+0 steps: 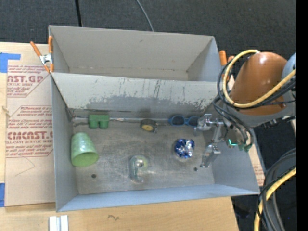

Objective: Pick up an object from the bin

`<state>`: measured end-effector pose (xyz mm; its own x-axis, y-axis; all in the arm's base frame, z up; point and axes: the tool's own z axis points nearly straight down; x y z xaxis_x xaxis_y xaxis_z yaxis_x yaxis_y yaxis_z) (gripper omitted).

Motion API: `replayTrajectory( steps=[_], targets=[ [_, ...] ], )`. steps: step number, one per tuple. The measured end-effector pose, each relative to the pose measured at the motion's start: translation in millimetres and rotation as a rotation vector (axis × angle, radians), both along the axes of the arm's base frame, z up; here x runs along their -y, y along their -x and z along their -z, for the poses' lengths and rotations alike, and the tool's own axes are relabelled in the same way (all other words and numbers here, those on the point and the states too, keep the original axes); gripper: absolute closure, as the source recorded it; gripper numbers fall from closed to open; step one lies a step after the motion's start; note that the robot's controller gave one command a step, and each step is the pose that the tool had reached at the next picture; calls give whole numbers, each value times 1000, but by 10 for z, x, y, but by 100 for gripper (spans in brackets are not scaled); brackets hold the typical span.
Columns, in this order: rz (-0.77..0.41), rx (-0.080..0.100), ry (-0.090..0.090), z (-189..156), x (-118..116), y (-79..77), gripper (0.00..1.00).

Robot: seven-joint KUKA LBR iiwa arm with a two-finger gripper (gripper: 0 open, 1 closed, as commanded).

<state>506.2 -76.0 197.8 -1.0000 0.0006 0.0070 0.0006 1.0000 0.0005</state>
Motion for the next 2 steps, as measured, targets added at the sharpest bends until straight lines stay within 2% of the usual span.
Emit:
replayTrajectory(
  steps=[1,2],
  targets=[
    [34,13,-1,1088,-53,-255,0],
    [34,12,0,1043,-48,-261,100]
  ],
)
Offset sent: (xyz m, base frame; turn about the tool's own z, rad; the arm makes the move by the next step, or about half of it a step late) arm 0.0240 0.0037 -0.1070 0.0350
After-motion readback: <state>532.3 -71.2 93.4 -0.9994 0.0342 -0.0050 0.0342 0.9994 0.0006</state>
